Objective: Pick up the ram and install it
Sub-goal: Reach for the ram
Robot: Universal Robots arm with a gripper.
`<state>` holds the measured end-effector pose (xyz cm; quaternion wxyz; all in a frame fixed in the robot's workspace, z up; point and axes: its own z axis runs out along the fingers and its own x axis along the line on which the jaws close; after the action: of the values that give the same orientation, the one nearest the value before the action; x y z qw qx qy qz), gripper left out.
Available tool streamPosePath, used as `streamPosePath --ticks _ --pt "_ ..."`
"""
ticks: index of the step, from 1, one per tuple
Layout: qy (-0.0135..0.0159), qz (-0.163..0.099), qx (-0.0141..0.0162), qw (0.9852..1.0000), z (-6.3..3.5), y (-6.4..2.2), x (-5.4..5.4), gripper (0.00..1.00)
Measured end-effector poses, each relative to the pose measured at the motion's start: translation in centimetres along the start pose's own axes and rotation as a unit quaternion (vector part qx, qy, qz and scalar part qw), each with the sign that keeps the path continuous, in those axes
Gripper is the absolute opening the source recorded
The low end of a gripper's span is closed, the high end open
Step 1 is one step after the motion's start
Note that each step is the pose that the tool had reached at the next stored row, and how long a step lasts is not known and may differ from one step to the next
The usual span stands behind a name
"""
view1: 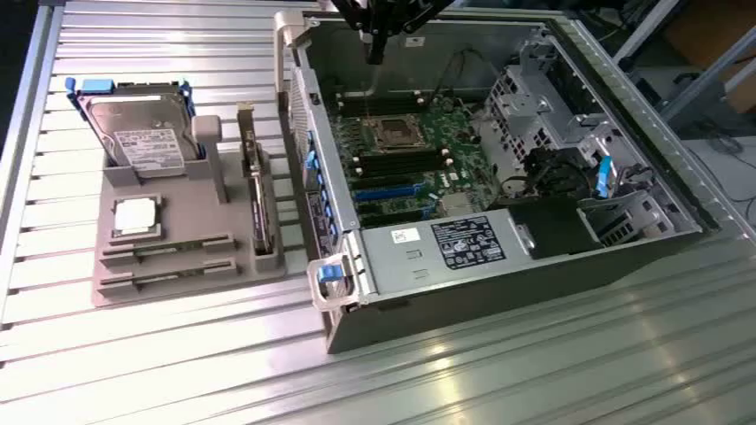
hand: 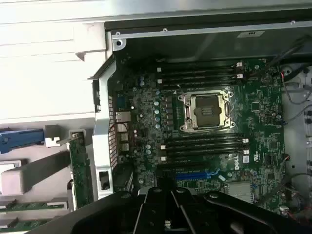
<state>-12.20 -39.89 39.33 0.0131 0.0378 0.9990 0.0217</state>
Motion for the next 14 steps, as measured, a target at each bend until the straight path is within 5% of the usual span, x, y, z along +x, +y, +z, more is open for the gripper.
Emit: streamPosePath --ticks 1,14 --pt "-0.0001 0.000 0.0000 1.0000 -0.03 -0.09 1.2 0.11" --pt "-0.0004 0.000 0.0000 1.0000 -0.08 -0.22 2.9 0.11"
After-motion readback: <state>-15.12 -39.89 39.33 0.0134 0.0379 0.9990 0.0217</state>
